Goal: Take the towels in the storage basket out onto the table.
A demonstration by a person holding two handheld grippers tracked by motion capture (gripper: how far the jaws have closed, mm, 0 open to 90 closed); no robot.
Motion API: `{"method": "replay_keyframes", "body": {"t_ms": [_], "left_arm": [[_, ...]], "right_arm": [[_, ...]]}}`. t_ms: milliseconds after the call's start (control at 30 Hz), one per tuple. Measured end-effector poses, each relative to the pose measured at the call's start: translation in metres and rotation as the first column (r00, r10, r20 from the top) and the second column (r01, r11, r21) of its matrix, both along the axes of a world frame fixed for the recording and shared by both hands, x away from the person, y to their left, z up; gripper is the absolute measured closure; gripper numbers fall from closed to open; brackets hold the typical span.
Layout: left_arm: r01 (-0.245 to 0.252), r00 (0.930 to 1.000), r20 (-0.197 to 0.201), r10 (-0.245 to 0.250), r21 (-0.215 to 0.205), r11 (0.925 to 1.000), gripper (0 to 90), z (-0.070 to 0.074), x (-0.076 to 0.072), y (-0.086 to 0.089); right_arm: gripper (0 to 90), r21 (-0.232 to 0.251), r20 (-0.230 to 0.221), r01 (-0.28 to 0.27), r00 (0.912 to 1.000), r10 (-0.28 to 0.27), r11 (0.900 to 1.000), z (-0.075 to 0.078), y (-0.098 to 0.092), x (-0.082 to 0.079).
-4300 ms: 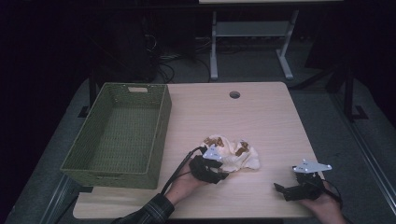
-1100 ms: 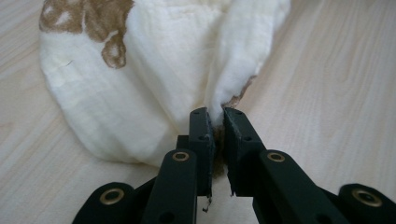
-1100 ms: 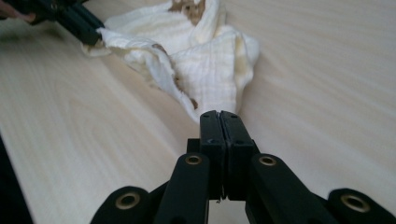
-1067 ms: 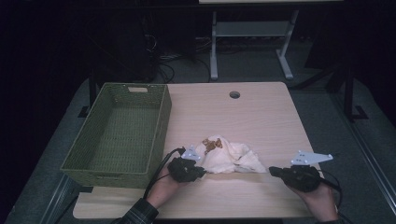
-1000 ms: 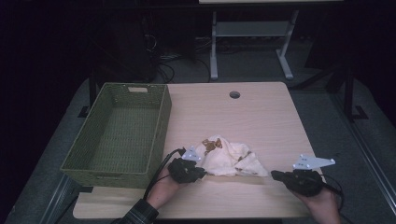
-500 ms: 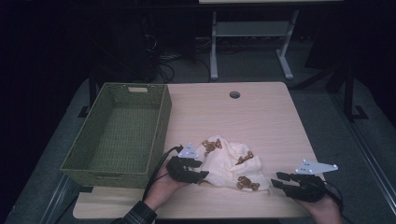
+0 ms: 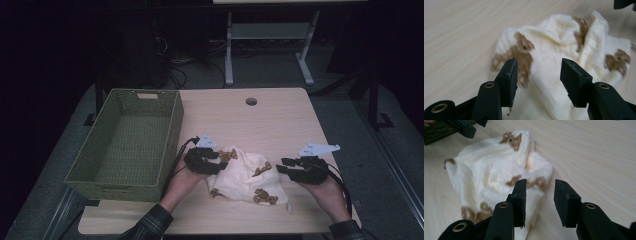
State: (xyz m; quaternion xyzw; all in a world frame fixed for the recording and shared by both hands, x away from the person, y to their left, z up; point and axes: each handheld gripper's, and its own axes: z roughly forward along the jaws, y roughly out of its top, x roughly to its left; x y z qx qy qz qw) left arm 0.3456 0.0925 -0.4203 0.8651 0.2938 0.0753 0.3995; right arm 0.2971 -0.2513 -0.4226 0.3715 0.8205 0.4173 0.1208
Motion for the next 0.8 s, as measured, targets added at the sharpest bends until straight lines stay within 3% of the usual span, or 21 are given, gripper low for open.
{"method": "replay_keyframes", "body": {"t_ms": [233,500,600,633,667,800], "left_arm": [[-0.017,0.9994,0.030,0.017,0.018,0.9997,45.3,0.003,0.027,-0.011],[-0.021,0.9997,0.015,0.021,0.000,0.9998,43.0,-0.005,0.055,-0.023],[-0.010,0.9999,0.004,0.010,-0.007,0.9999,42.3,-0.011,0.063,-0.030],[-0.002,0.9999,-0.010,0.002,-0.008,1.0000,41.7,-0.015,0.068,-0.035],[-0.003,0.9998,-0.020,0.002,-0.017,0.9999,41.2,-0.018,0.070,-0.036],[0.025,0.9984,-0.052,-0.025,0.005,0.9997,39.9,-0.027,0.072,-0.038]], "right_arm": [[63.0,-0.016,0.004,-0.015,0.9999,0.016,1.000,0.002,0.023,0.041],[61.8,0.009,-0.061,-0.009,0.9981,0.009,1.000,-0.017,0.040,0.081],[61.8,0.005,-0.072,-0.010,0.9973,0.010,1.000,-0.023,0.044,0.086],[61.9,0.000,-0.106,-0.013,0.9943,0.013,1.000,-0.031,0.047,0.090],[62.0,-0.004,-0.112,-0.015,0.9936,0.015,1.000,-0.033,0.048,0.091],[63.5,-0.021,-0.148,-0.033,0.9885,0.030,0.999,-0.043,0.051,0.092]]}}
